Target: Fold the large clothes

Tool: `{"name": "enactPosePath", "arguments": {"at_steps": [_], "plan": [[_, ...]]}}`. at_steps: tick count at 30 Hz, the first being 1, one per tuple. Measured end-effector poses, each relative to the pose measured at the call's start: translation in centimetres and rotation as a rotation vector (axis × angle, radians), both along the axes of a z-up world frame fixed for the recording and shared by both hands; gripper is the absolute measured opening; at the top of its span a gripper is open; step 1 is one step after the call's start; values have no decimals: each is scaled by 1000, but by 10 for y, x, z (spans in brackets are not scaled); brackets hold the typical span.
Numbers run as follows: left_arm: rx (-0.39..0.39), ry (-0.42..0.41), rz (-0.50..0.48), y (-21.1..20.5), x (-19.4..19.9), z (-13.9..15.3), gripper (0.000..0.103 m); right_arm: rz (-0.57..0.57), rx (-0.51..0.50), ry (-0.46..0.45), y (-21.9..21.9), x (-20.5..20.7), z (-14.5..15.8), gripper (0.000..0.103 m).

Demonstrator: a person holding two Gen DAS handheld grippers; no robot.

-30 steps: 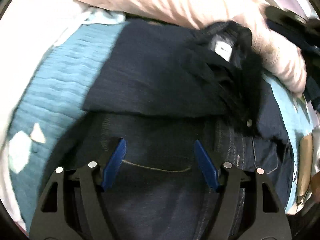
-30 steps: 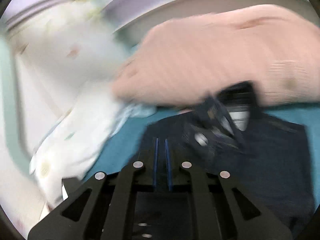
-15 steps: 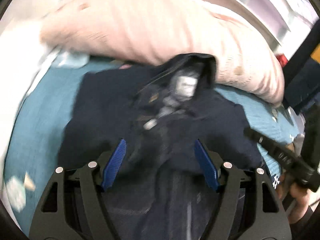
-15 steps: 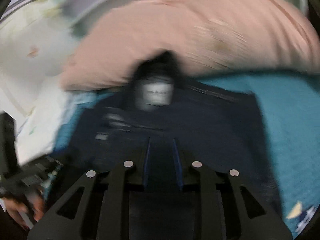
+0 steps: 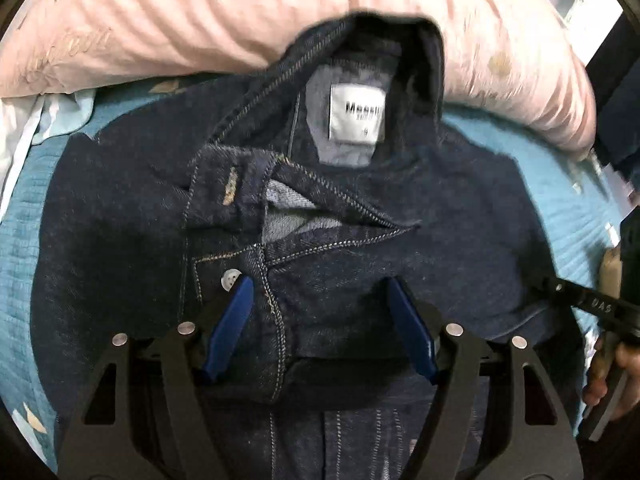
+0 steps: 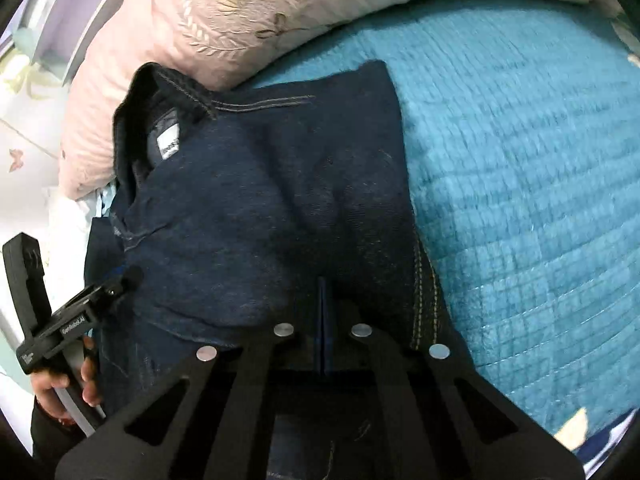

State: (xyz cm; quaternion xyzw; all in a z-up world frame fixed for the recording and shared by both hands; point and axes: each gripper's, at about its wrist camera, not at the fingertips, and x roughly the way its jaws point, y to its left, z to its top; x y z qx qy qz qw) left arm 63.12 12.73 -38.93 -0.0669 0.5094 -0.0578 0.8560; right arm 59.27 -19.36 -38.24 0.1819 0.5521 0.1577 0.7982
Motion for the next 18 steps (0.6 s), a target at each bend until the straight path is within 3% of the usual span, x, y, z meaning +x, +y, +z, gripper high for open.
{"name": "enactPosePath", "arguments": {"at_steps": [1, 3, 5, 9, 13, 18], "plan": [[-27, -15, -4, 5, -1, 7, 71, 0, 0, -11, 0, 0, 6, 9], [-74, -51, -12, 20, -2, 22, 71, 12, 14, -56, -2, 3, 19, 22], [-68, -91, 13, 41, -1, 36, 71, -7, -14, -98, -5, 11, 33, 35], [-96, -76, 160, 114, 17, 49, 71, -12, -80, -112, -8, 36, 37, 36], [-134, 3, 304, 178, 43, 35, 71, -31, -109, -92, -13, 60, 30, 36], [-177, 69, 364, 198, 67, 9, 71, -64, -110, -53, -18, 85, 18, 38]]}}
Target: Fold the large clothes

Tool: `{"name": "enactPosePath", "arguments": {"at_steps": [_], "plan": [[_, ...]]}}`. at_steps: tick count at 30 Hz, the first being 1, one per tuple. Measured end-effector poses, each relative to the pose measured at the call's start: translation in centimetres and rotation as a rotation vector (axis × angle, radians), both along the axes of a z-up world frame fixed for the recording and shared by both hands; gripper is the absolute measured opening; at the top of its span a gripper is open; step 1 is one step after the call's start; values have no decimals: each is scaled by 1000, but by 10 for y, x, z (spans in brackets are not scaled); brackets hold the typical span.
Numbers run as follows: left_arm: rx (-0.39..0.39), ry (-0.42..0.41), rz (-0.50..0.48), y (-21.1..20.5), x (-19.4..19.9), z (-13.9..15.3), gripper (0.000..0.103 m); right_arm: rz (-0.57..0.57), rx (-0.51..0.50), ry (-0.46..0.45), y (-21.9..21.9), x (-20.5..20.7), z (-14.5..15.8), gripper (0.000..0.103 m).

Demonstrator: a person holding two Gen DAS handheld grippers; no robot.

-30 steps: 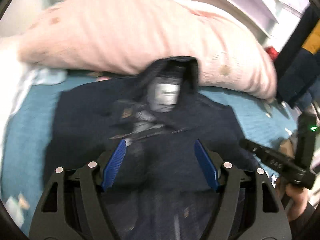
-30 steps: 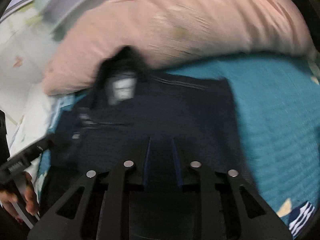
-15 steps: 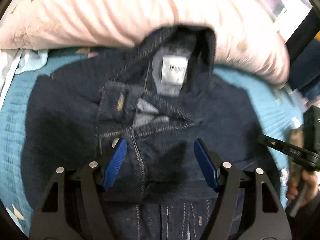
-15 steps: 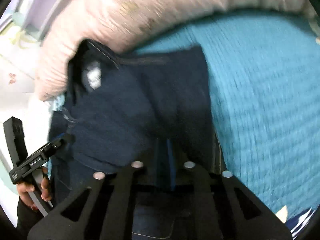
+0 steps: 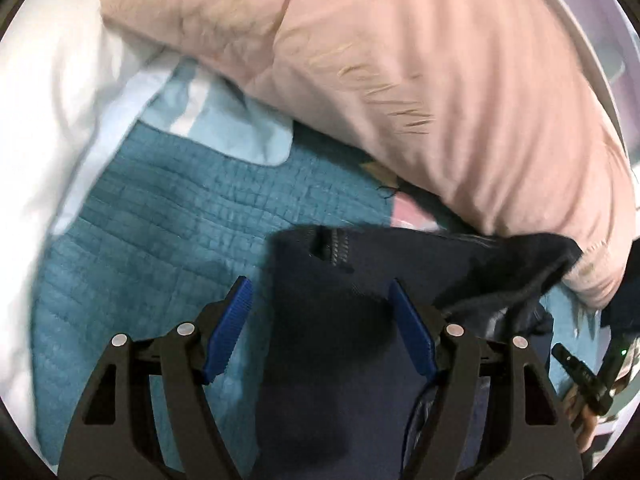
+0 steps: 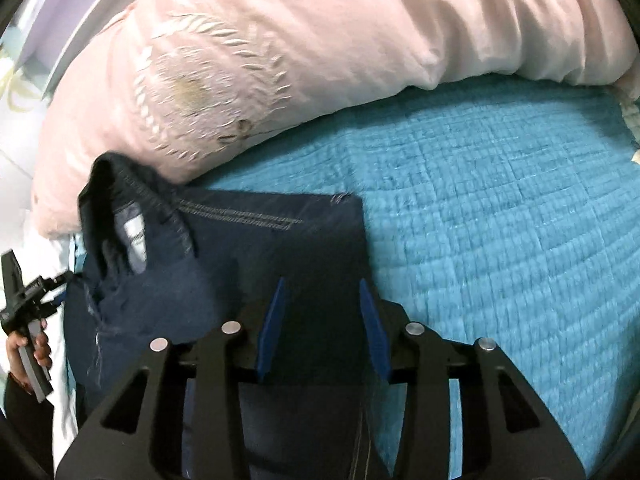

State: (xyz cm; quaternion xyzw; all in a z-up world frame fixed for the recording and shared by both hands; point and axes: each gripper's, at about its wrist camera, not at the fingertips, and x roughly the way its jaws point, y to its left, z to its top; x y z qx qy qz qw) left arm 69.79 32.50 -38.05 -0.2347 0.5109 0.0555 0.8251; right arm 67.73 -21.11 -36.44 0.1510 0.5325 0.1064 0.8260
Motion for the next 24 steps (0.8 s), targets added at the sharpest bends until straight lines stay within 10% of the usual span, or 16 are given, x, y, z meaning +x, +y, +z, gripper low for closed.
{"name": "enactPosePath", "arguments": {"at_steps": [10, 16, 24], "plan": [[54, 52, -82, -10, 28, -25, 68, -56, 60, 63, -18, 33, -14, 44], [61, 54, -104, -18, 37, -23, 47, -43, 41, 70, -13, 42, -16, 47], [82, 45, -131, -24, 36, -5, 29, -19, 21, 47, -3, 42, -9, 28]]}}
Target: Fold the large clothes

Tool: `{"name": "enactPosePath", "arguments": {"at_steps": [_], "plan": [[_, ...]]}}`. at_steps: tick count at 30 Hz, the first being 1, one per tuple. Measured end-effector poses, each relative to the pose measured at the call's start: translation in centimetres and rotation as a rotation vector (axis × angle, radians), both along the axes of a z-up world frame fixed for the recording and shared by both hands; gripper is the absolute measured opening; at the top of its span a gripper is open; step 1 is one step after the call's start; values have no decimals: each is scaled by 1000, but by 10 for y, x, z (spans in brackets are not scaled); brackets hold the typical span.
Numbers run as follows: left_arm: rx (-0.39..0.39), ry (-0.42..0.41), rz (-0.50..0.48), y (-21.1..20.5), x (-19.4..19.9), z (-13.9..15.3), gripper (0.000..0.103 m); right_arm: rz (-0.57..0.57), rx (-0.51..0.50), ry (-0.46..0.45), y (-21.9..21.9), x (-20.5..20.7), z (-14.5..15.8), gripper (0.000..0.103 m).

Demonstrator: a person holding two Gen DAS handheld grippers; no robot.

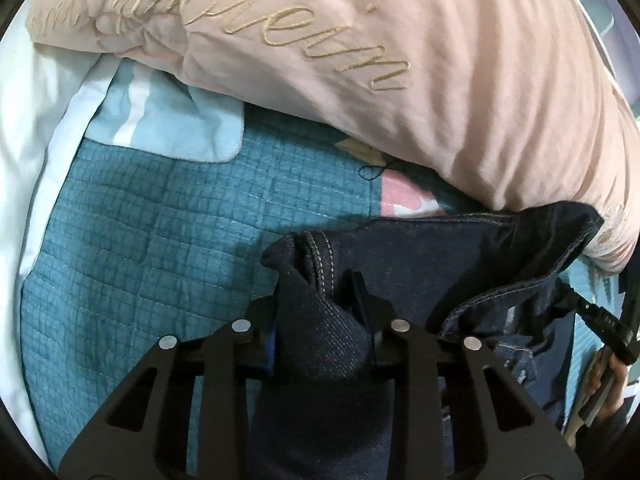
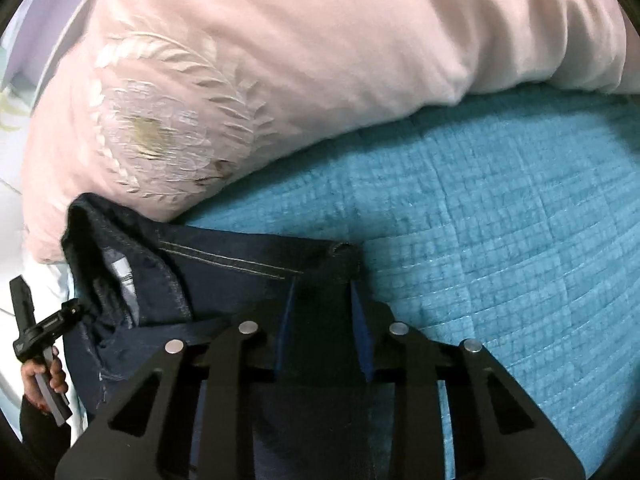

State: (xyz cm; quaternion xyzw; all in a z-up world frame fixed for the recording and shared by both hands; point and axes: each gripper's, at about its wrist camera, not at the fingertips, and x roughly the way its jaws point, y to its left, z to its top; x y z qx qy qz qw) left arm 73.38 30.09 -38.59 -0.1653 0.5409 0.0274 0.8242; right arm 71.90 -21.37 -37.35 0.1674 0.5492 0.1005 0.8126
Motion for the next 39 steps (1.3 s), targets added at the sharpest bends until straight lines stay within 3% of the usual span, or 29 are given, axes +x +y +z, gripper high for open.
{"name": "enactPosePath", "arguments": {"at_steps": [2, 4, 6, 13, 19, 25, 33, 39], "plan": [[-8, 15, 16, -5, 0, -2, 29, -26, 25, 43, -6, 5, -16, 29], [0, 8, 19, -14, -3, 4, 28, -39, 54, 36, -13, 4, -19, 22], [-12, -25, 17, -18, -8, 13, 21, -26, 29, -6, -14, -1, -11, 8], [-57, -191, 1, -33, -49, 72, 16, 17, 97, -193, -10, -41, 51, 6], [-71, -291, -30, -43, -102, 116, 16, 45, 144, -258, -10, -84, 93, 5], [-93, -333, -27, -39, -168, 148, 15, 37, 180, -290, -22, -139, 129, 5], [-111, -329, -1, -32, -267, 154, 15, 71, 147, -312, -25, -229, 163, 5], [-139, -275, 50, -22, -336, 123, 15, 75, 128, -301, -29, -302, 163, 5]]}}
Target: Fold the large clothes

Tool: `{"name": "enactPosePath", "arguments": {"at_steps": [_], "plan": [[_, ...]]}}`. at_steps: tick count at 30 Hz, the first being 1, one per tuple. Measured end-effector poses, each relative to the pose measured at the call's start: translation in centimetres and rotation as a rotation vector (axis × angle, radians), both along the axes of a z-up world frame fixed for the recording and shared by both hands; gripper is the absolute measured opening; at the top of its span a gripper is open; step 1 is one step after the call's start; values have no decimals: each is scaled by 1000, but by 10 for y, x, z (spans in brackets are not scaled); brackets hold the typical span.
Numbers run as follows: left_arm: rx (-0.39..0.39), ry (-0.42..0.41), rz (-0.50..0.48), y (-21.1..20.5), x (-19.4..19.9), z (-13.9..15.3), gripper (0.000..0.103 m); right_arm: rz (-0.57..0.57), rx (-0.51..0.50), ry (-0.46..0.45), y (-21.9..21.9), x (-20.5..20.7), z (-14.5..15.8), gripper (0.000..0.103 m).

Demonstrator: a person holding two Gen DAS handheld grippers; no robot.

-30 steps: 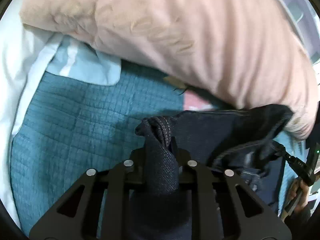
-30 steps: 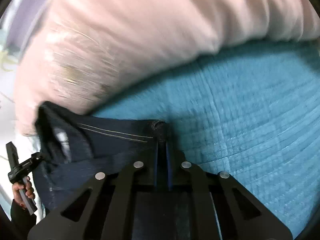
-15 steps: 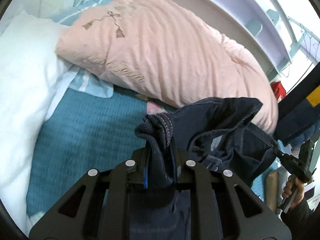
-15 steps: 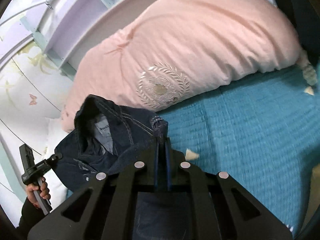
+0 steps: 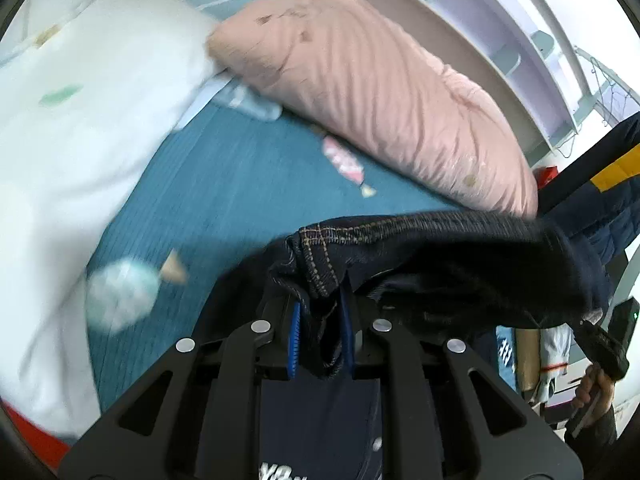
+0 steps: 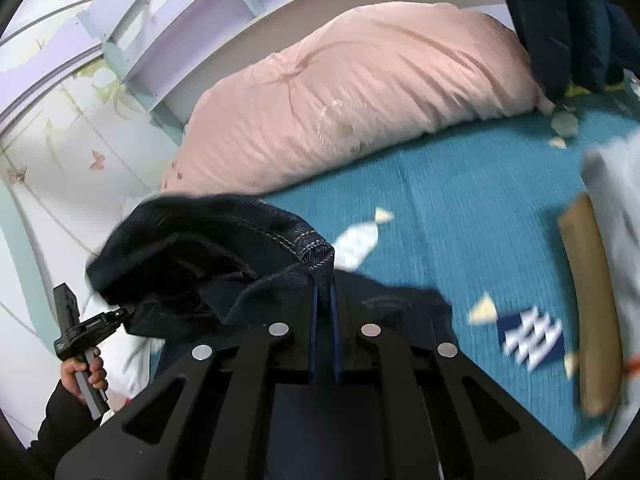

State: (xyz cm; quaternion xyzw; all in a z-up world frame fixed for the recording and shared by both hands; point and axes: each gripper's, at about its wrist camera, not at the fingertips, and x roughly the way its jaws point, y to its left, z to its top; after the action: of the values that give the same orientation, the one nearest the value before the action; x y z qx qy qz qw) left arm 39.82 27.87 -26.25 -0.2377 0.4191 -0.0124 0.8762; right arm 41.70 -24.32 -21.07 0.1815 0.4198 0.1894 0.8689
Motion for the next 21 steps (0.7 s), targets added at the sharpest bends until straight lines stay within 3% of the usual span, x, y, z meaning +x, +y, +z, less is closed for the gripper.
{"name": "enactPosePath", "arguments": {"at_steps": [5, 8, 10, 12, 18, 20, 21], "plan": [[-19, 67, 35, 9, -44, -31, 17, 29, -36, 90, -7, -55, -29, 6], [38, 154, 10, 0, -65, -61, 18, 81, -144, 174, 6, -81, -58, 6], [34, 182, 20, 0, -75, -74, 18, 86, -173, 216, 9, -92, -77, 6], [10, 179, 33, 3, -82, -75, 18, 71, -161, 207, 4, -102, -83, 6], [66, 146, 41, 11, -104, -50, 18, 82, -151, 140, 0, -117, -58, 6], [109, 180, 58, 16, -112, -57, 18, 79, -185, 161, -2, -114, -66, 6], [102, 201, 61, 18, -116, -63, 18, 71, -192, 214, -5, -110, -78, 6]]}}
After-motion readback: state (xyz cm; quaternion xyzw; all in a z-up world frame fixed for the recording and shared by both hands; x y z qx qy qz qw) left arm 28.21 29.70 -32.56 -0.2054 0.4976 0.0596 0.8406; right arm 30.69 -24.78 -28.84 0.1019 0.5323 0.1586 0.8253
